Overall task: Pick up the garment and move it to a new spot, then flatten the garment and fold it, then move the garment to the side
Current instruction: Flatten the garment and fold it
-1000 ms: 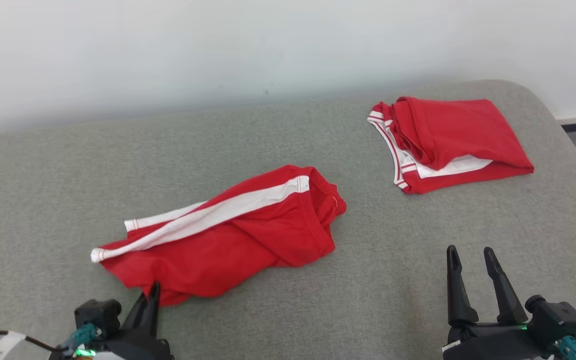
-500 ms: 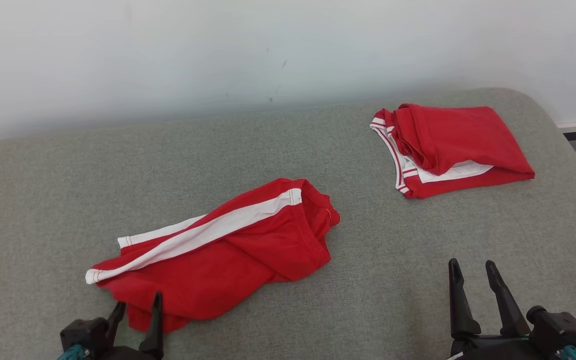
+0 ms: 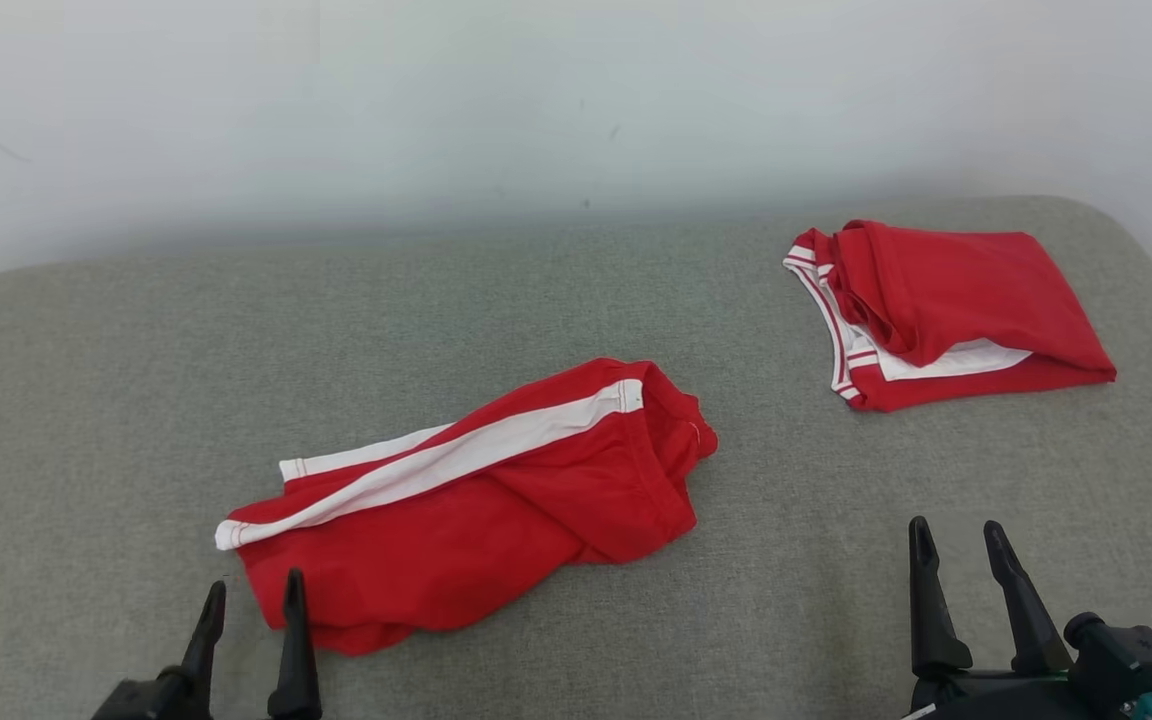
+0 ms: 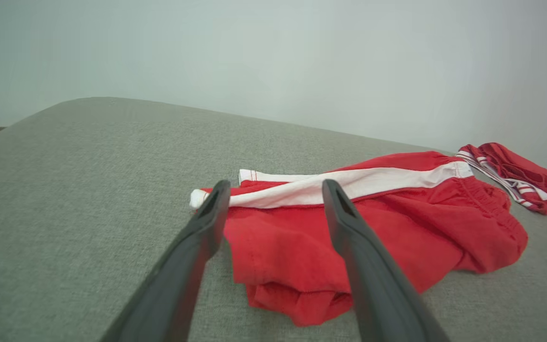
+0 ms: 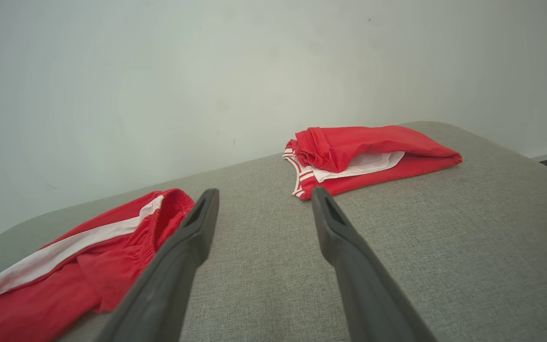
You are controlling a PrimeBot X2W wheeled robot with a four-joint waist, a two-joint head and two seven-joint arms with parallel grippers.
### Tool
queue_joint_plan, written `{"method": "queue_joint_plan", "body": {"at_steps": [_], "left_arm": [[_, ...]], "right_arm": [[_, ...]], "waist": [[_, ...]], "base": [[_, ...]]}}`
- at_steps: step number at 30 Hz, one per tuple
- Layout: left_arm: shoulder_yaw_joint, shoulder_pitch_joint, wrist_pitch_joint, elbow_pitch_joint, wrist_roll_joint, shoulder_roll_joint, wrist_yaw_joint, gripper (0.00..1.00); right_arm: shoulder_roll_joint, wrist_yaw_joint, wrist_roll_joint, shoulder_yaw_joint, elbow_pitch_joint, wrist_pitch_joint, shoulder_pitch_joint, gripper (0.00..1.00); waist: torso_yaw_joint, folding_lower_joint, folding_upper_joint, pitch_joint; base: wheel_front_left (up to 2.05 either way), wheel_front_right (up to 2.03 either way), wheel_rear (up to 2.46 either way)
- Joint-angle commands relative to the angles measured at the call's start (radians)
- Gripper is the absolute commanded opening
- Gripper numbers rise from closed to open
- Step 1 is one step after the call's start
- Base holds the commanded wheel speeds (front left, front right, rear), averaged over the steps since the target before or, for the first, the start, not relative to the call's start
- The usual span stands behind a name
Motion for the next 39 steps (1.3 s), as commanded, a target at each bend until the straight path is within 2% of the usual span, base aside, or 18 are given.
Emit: {"method": "queue_joint_plan", "body": {"at_steps": [1, 10, 20, 24, 32, 39], "left_arm": [[0.019, 0.038, -0.005, -0.024, 0.032, -0.010, 0.007, 1.00], [0.086, 0.115, -0.005, -0.096, 0.119, -0.044, 0.022, 1.00], [0.123, 0.153, -0.006, -0.127, 0.154, -0.070, -0.001, 1.00], [0.124, 0.146, -0.006, -0.128, 0.162, -0.084, -0.013, 1.00], [0.108, 0.112, -0.006, -0.096, 0.168, -0.102, -0.049, 1.00], [0.086, 0.072, -0.005, -0.068, 0.178, -0.121, -0.073, 1.00]], "right_arm": [[0.000, 0.000, -0.007, 0.001, -0.005, 0.002, 0.008, 1.00], [0.000, 0.000, -0.025, -0.005, -0.003, 0.020, 0.025, 1.00], [0.000, 0.000, -0.021, -0.007, 0.013, 0.048, 0.029, 1.00], [0.000, 0.000, -0.016, 0.005, 0.051, 0.087, -0.017, 1.00], [0.000, 0.000, -0.062, 0.050, 0.186, 0.131, -0.203, 1.00], [0.000, 0.000, -0.114, 0.050, 0.404, 0.133, -0.418, 1.00]], "waist": [[0.013, 0.0001, 0.0000, -0.009], [0.042, 0.0001, 0.0000, -0.026], [0.065, 0.0001, 0.0000, -0.030], [0.083, 0.0001, 0.0000, -0.022], [0.144, 0.0001, 0.0000, 0.016], [0.225, 0.0001, 0.0000, 0.067]], "base": [[0.00, 0.00, 0.00], [0.00, 0.00, 0.00], [0.00, 0.00, 0.00], [0.00, 0.00, 0.00], [0.00, 0.00, 0.00], [0.00, 0.00, 0.00]]}}
